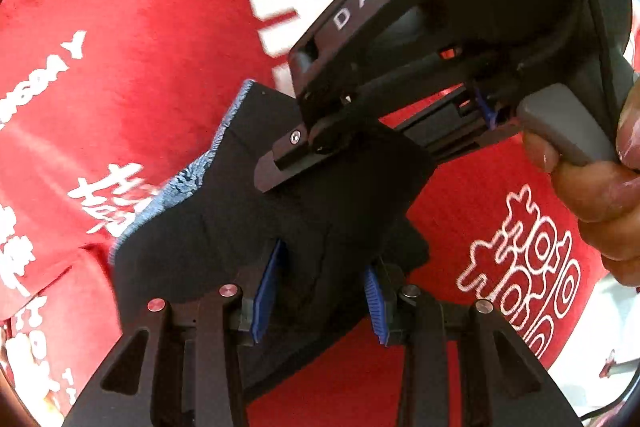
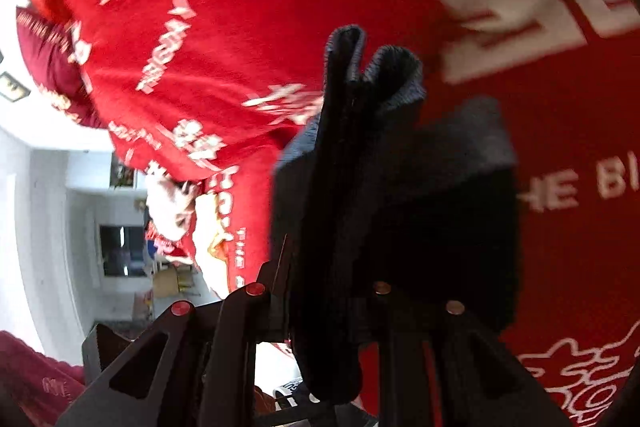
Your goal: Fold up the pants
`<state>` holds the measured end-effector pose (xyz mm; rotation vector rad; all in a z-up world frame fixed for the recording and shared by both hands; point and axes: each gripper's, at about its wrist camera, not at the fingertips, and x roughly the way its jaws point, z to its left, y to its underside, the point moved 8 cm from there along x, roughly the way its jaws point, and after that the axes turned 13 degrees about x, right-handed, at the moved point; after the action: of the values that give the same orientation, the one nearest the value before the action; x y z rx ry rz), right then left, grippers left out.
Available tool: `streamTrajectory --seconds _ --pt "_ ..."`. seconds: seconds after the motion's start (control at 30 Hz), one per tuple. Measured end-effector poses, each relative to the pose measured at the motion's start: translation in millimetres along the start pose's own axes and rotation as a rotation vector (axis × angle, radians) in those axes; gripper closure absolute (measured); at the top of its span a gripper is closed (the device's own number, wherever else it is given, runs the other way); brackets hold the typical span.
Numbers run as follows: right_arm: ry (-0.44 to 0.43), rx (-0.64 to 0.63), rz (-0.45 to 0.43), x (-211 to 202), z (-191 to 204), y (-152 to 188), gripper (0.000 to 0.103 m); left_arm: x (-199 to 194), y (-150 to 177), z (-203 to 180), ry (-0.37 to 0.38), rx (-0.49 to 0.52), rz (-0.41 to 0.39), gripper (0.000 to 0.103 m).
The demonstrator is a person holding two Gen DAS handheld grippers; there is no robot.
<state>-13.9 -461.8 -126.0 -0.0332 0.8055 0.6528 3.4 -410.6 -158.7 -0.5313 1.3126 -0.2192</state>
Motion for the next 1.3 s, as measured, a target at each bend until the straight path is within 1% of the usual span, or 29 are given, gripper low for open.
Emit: streamTrajectory --seconds 0.1,0.17,0.2,0.23,0.27,0.33,0.43,0.5,0.57,0.63,0.73,0.77,0.87,0.93,1.0,1.07,1.1,1.17,1.23,1.3 --pt "0.020 0.041 0.000 5 -34 -5 0.081 19 6 -15 0.010 0.017 0.042 0.064" --pt "0.011 0.073 0.001 6 -50 -8 0.081 26 11 -21 -0.001 0.036 0.057 0.064" --pt "0.011 0.079 0.002 9 -55 -9 0.081 27 14 -23 -0.003 0.044 0.064 0.062" --pt "0.021 0.084 0.003 12 -61 -9 0.079 29 16 -23 -0.006 0.051 0.074 0.059" --pt "0.036 0.082 0.004 15 -65 -9 0.078 30 19 -24 -0.001 0.055 0.088 0.055" --pt "0.038 0.081 0.000 17 -67 -7 0.077 25 23 -23 0.027 0.050 0.090 0.054" --pt "0.046 0.080 -0.010 16 -64 -4 0.075 11 28 -21 0.044 0.060 0.084 0.053" --pt "0.061 0.076 -0.018 10 -67 0 0.073 -2 33 -13 0.042 0.043 0.079 0.028" --pt "0.080 0.077 -0.033 5 -65 3 0.072 -15 39 0 0.031 0.020 0.061 0.028" --pt "0.104 0.070 -0.056 -5 -63 6 0.071 -21 46 18 0.017 -0.006 0.074 0.028" --pt "0.159 0.052 -0.083 -13 -64 11 0.072 -17 61 51 -0.017 -0.080 0.129 0.028" --pt "0.174 0.042 -0.093 -16 -64 13 0.075 -13 66 65 -0.031 -0.116 0.149 0.028" --pt "0.200 0.041 -0.109 -22 -70 16 0.077 -4 83 102 -0.089 -0.223 0.212 0.028" --pt "0.206 0.055 -0.112 -25 -74 19 0.077 0 89 116 -0.112 -0.266 0.237 0.028" --pt "0.236 0.057 -0.118 -26 -78 22 0.077 10 97 128 -0.115 -0.298 0.258 0.028" --pt "0.258 0.055 -0.124 -27 -77 23 0.075 22 109 133 -0.093 -0.332 0.292 0.028" --pt "0.268 0.054 -0.132 -28 -75 23 0.075 26 113 133 -0.083 -0.343 0.296 0.023" --pt "0.289 0.041 -0.153 -34 -72 22 0.075 29 118 136 -0.097 -0.354 0.296 0.017" --pt "0.303 0.014 -0.180 -40 -64 20 0.075 25 117 139 -0.088 -0.376 0.291 0.017" --pt "0.295 -0.028 -0.208 -46 -51 17 0.075 20 111 148 -0.102 -0.391 0.271 0.017"
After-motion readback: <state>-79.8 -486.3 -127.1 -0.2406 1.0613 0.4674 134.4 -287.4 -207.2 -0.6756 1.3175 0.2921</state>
